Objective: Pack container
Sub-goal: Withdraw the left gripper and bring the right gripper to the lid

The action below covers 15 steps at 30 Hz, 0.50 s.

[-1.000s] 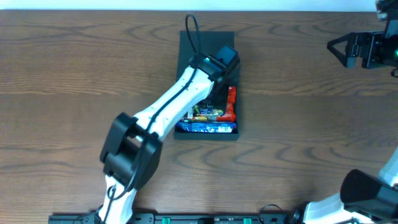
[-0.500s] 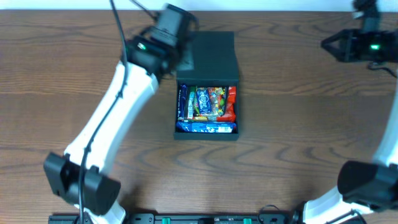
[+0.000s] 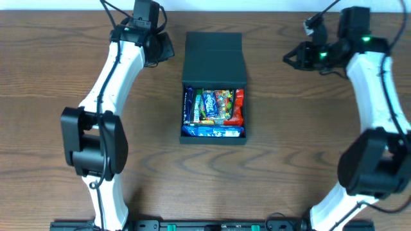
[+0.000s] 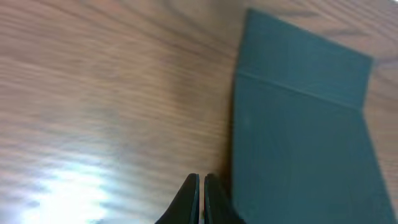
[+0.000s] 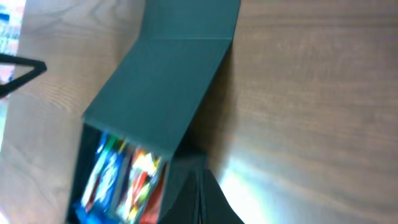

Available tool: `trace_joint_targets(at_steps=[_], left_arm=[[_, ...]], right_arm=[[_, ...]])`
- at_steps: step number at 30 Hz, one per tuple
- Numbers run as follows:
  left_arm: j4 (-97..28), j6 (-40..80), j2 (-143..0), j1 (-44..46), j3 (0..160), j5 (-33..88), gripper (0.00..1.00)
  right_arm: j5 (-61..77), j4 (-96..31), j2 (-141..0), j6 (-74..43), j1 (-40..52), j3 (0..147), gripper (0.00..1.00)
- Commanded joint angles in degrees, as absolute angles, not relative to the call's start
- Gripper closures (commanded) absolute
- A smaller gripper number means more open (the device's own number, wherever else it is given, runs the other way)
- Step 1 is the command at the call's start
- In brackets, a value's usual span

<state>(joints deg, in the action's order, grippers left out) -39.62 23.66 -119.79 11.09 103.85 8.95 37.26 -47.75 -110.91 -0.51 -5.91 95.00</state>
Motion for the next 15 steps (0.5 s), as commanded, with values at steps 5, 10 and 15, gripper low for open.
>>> trace_joint_targets(at_steps=[5,10,15], left_arm=[[-35.5,34.4,-129.1,9.8,103.9,20.4,0.94],[-33.8,38.9,-132.6,9.1,107.6,22.1,0.94],[-37.6,40.5,-138.7,8.0,114.5,28.2,0.94]], right_arm=[[43.8,-38.0,-122.6,-9.2,-5.3,94.7,0.99],[50.6,-37.8,-132.2,-10.3,-4.9,102.3,0.99],[51.9,-46.2,-141.2,-9.1,-2.9,114.9,0.99]])
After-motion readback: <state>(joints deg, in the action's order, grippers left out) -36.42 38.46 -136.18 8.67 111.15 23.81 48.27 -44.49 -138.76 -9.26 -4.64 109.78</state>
